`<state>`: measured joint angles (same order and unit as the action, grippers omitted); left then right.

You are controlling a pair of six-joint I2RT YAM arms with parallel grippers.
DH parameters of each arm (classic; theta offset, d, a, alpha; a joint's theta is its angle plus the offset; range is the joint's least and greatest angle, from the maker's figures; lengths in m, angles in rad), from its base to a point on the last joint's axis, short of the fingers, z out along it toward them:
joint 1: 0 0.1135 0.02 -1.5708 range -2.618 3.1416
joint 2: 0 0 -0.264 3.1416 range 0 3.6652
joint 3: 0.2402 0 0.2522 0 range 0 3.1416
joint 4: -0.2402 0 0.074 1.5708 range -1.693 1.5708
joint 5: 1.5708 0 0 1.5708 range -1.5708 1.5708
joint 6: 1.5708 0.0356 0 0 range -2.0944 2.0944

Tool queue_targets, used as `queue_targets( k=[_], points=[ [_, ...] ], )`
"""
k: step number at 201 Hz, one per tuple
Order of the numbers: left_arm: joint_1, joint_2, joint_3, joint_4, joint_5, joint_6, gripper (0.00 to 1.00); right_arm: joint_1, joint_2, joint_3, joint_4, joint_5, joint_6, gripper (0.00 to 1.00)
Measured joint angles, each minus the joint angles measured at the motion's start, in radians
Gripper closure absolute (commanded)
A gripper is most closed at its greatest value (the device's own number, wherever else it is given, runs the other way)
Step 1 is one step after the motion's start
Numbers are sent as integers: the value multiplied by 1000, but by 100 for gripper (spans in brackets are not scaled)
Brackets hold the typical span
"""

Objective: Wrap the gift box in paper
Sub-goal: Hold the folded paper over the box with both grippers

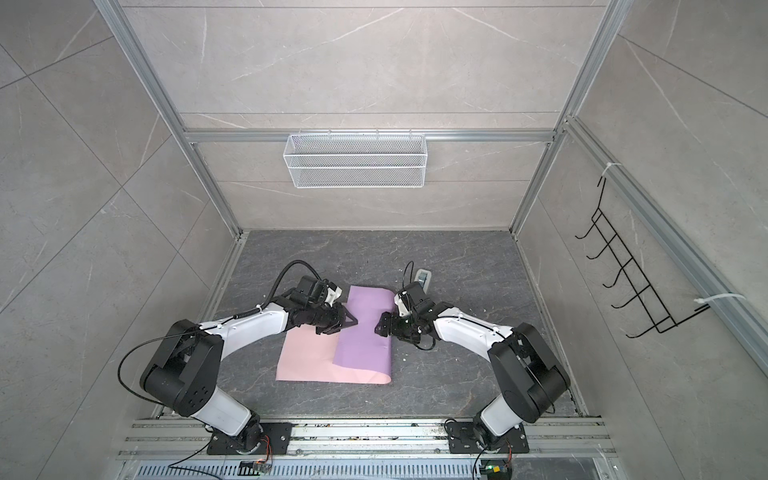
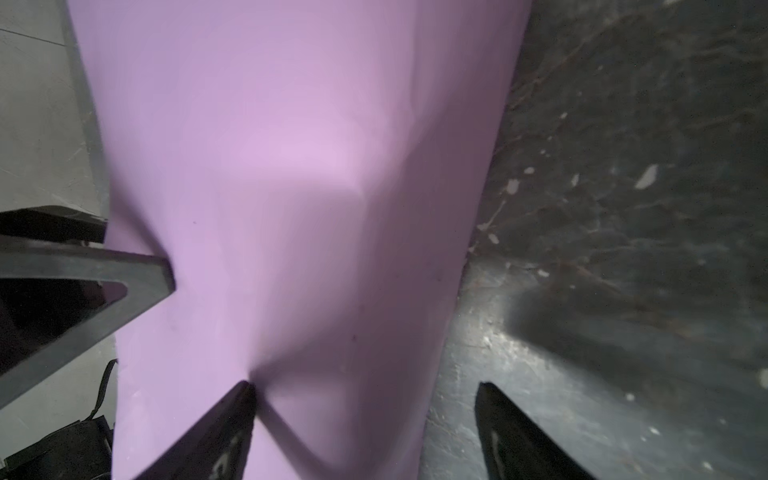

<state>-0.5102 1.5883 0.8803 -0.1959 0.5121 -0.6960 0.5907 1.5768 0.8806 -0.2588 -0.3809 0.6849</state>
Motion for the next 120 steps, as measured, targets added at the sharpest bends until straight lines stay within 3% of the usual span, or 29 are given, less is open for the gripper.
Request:
queue_targets(
  k=[72, 120],
  points=[
    [-2, -19, -4, -50, -21, -32, 35, 5, 6, 16, -14, 19, -58, 19],
    [8, -18, 38, -98, -31, -38, 33, 5, 11, 21, -17, 18, -81, 19]
  ],
)
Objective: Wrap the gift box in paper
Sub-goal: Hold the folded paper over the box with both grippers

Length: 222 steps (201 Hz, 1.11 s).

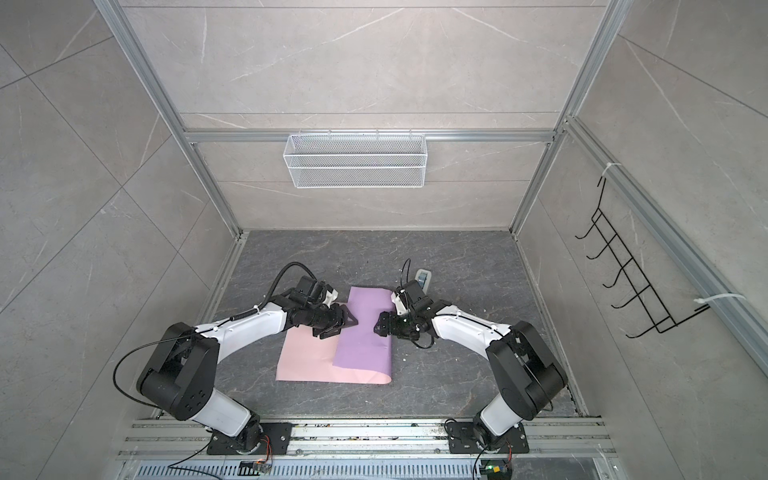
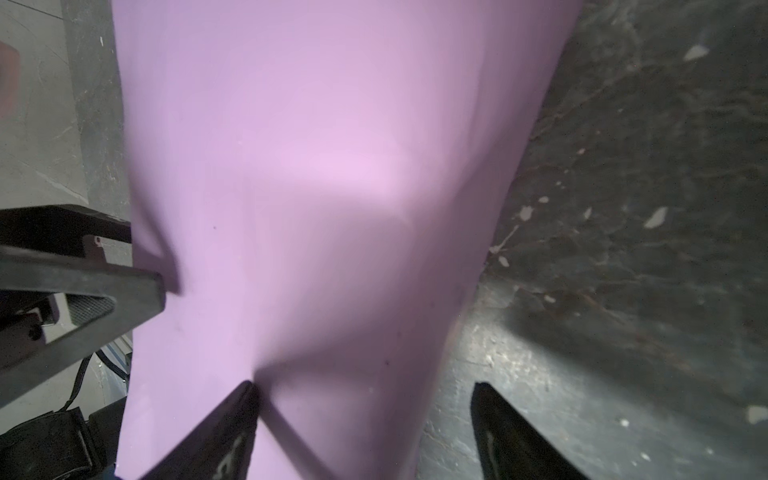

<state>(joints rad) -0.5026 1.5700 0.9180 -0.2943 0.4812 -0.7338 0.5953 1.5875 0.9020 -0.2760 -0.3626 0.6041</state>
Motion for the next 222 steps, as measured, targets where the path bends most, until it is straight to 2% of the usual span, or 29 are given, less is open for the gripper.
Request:
queue_targets(
  k=[21, 42, 104, 180, 222],
  points=[
    [13, 25, 46, -1, 0, 2, 39, 0, 0, 1, 0, 0, -3, 19],
    [29, 47, 72, -5, -1, 6, 50, 0, 0, 1, 0, 0, -7, 19],
    [50, 53, 82, -35, 0, 36, 74, 0, 0, 2, 0, 0, -15, 19],
    [54, 52, 80, -24, 25, 42, 90, 0, 2, 7, -8, 2, -18, 19],
    [54, 42, 72, -19, 25, 43, 95, 0, 2, 10, -12, 4, -21, 18]
  ],
)
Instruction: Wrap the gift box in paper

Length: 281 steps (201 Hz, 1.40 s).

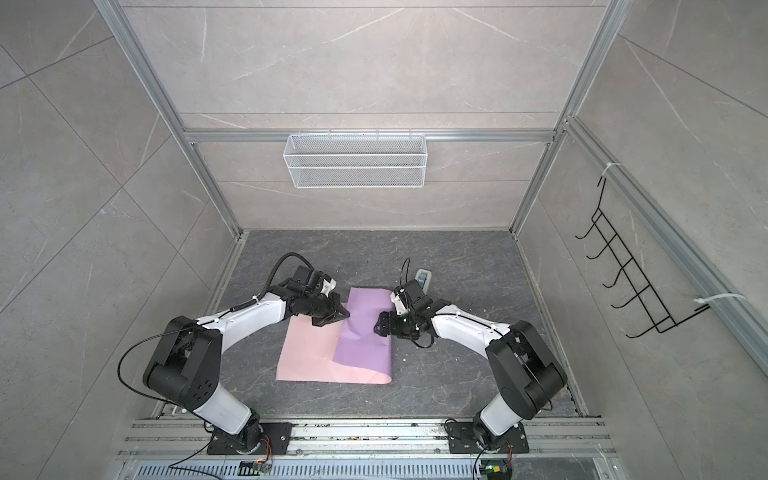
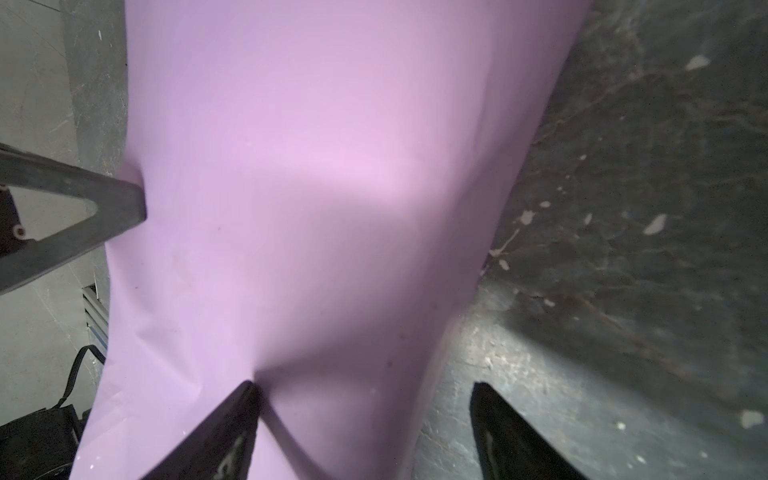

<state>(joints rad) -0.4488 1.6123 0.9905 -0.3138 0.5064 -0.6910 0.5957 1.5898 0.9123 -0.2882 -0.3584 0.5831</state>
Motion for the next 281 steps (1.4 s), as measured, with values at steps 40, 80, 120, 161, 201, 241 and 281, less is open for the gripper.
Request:
queue_targets(
  k=[40, 80, 120, 161, 201, 241, 281],
  points=[
    [0, -12, -12, 1, -2, 0, 96, 1, 1, 8, -18, 11, -1, 14],
    [0, -23, -24, 5, -2, 0, 97, 1, 1, 19, -42, 19, -4, 13],
    [0, -32, -37, 7, -2, 0, 97, 2, 1, 29, -64, 18, -4, 12],
    [0, -32, -37, 7, -2, 0, 97, -4, 1, 31, -76, 3, -4, 11],
    [0, -32, -37, 7, -2, 0, 97, -23, 1, 31, -78, -21, -3, 11],
    [0, -32, -37, 7, -2, 0, 97, -42, 1, 31, -76, -42, 0, 11],
    [0, -32, -37, 7, -2, 0, 95, -45, 8, 34, -75, -42, 0, 12]
  ],
)
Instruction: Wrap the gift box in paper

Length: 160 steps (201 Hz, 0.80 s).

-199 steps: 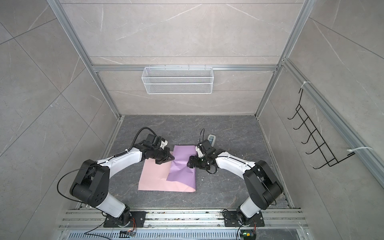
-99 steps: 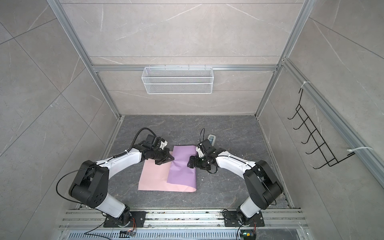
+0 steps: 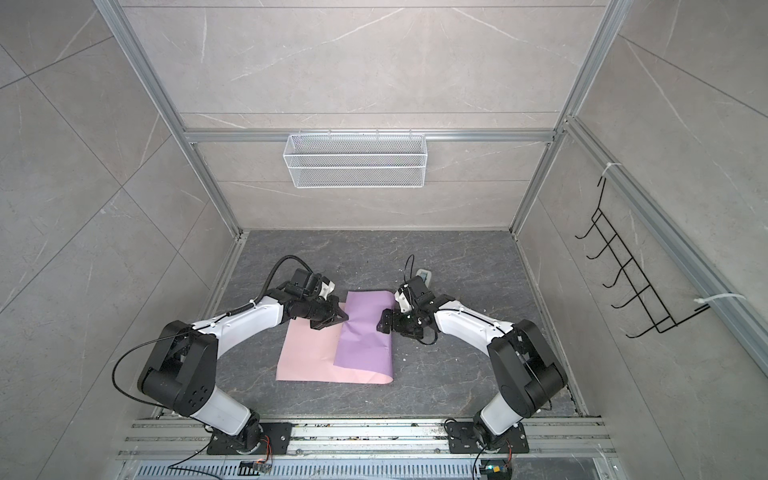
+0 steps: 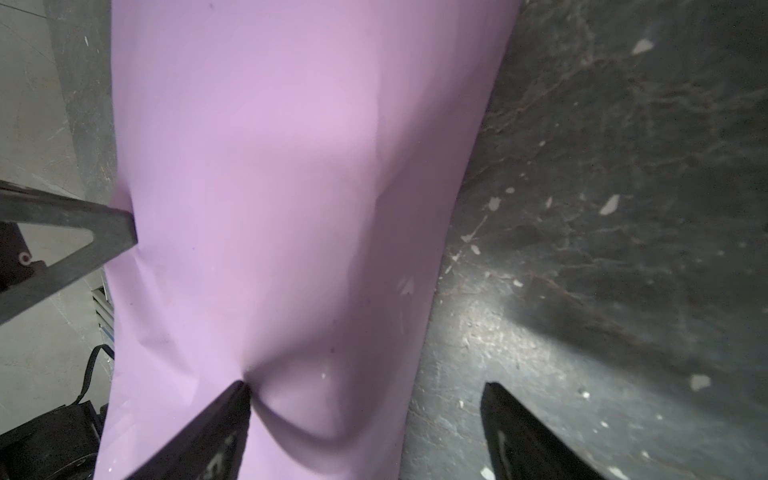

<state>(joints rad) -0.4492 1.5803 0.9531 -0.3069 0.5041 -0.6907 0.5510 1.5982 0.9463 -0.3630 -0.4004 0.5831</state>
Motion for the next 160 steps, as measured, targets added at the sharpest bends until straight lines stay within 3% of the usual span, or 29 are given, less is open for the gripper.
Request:
queue_targets(
  k=[46, 70, 117, 160],
  points=[
    [0, -7, -8, 1, -2, 0, 91, -1, 10, 2, 0, 0, -4, 13],
    [0, -11, -16, -4, -6, 0, 84, -1, 10, 2, 0, 0, -11, 13],
    [0, -24, -21, -15, -25, -2, 53, -2, 10, 2, 0, 0, -27, 13],
    [0, -46, -20, -13, -29, -9, 34, -2, 10, 2, 0, 0, -35, 14]
  ],
)
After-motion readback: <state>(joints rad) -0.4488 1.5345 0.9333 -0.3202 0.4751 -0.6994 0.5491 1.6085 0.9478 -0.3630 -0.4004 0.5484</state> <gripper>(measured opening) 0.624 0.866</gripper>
